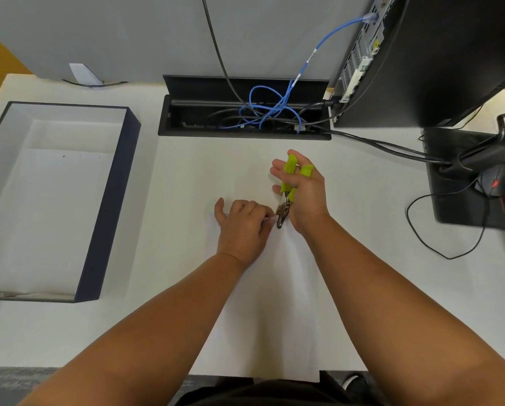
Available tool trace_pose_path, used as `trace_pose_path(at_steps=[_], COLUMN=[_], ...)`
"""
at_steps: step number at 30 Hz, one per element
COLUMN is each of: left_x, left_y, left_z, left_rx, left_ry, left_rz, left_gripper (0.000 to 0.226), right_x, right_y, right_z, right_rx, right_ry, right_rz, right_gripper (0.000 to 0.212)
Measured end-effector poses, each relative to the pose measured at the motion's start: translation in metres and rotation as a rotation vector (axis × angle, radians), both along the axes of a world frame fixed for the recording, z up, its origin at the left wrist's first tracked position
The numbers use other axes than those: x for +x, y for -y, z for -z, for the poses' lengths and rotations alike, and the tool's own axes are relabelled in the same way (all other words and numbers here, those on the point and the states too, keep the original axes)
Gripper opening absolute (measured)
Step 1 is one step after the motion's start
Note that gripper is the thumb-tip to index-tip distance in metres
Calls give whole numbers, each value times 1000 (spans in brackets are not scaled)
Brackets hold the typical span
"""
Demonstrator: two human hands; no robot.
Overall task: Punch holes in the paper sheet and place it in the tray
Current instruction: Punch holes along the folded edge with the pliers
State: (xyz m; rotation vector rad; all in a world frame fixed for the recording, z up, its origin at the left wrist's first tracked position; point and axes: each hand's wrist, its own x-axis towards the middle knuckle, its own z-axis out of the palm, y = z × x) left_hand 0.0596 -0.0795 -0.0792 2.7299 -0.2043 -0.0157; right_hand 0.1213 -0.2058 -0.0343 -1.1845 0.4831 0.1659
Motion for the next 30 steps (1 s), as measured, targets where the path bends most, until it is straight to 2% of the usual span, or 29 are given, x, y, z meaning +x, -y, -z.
trace_pose_path(at_steps=[5,8,13,19,25,27,30], left_x=[0,0,0,1,2,2,3], left_y=[0,-1,4,2,-1,-2,-9], left_z=[-3,-5,-12,-13,-12,-13,-12], left_rx=[6,51,102,90,117,121,101], left_ry=[3,34,90,41,9,13,5], left_rz=[-1,22,5,-11,3,0,-15], left_gripper=[26,21,18,19,21,22,23], right_x=[4,7,2,-1,1,2,6], right_y=[-3,-5,-8,-7,-6,-7,-5], right_z=[2,-1,-10,-9,-14,-14,-8], right_rx=[-68,-90,-113,-96,-96,-180,-545], right_ry=[-18,-32,97,134,141,155,194], right_rz=[-46,-68,16,-84,-49,-36,-67], right_gripper=[53,55,60,58,59,58,55])
